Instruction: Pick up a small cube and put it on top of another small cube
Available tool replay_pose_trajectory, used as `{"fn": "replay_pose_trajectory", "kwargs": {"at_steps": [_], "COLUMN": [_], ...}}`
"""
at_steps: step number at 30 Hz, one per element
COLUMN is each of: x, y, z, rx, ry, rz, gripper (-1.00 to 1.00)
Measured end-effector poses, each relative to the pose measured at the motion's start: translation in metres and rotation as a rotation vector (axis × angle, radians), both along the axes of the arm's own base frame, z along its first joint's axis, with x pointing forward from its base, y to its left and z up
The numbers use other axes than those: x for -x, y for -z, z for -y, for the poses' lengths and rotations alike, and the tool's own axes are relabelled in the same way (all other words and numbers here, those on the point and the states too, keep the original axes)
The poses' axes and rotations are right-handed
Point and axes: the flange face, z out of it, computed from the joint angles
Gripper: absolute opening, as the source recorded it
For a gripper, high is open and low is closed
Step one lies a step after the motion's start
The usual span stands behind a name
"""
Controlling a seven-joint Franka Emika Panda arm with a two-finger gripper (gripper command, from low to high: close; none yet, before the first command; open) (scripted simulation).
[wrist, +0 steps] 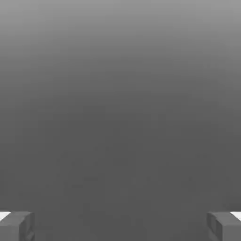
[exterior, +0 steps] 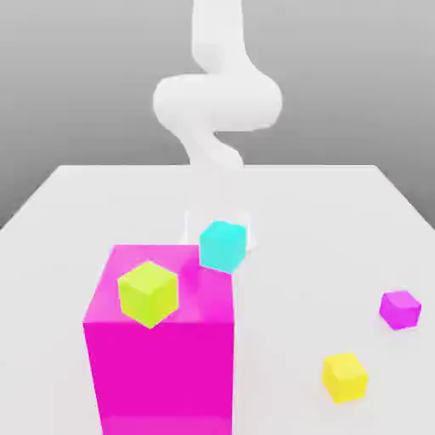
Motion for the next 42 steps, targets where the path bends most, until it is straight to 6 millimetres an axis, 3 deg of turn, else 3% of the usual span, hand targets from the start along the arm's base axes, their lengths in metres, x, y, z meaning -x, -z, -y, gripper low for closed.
{"fn": "replay_pose_trajectory", "kwargs": {"at_steps": [5, 8, 11, 16, 20, 23, 26, 29, 30, 37, 42], "x": [-0.04, -0.046, -0.038, 0.001, 0.059, 0.102, 0.118, 0.12, 0.121, 0.121, 0.121], "y": [0.096, 0.156, 0.216, 0.317, 0.394, 0.448, 0.489, 0.523, 0.534, 0.537, 0.49], "z": [-0.078, -0.127, -0.175, -0.242, -0.287, -0.3, -0.301, -0.301, -0.301, -0.3, -0.301], "rx": [0.121, 0.195, 0.271, 0.404, 0.522, 0.607, 0.643, 0.646, 0.646, 0.647, 0.648], "ry": [-0.315, -0.504, -0.694, -1.016, -1.298, -1.486, -1.562, -1.572, -1.572, -1.573, -1.573], "rz": [-0.131, -0.199, -0.262, -0.355, -0.417, -0.465, -0.488, -0.491, -0.491, -0.493, -0.493], "gripper": [0.0, 0.0, 0.0, 0.0, 0.0, 0.0, 0.0, 0.0, -1.0, -1.0, -1.0]}}
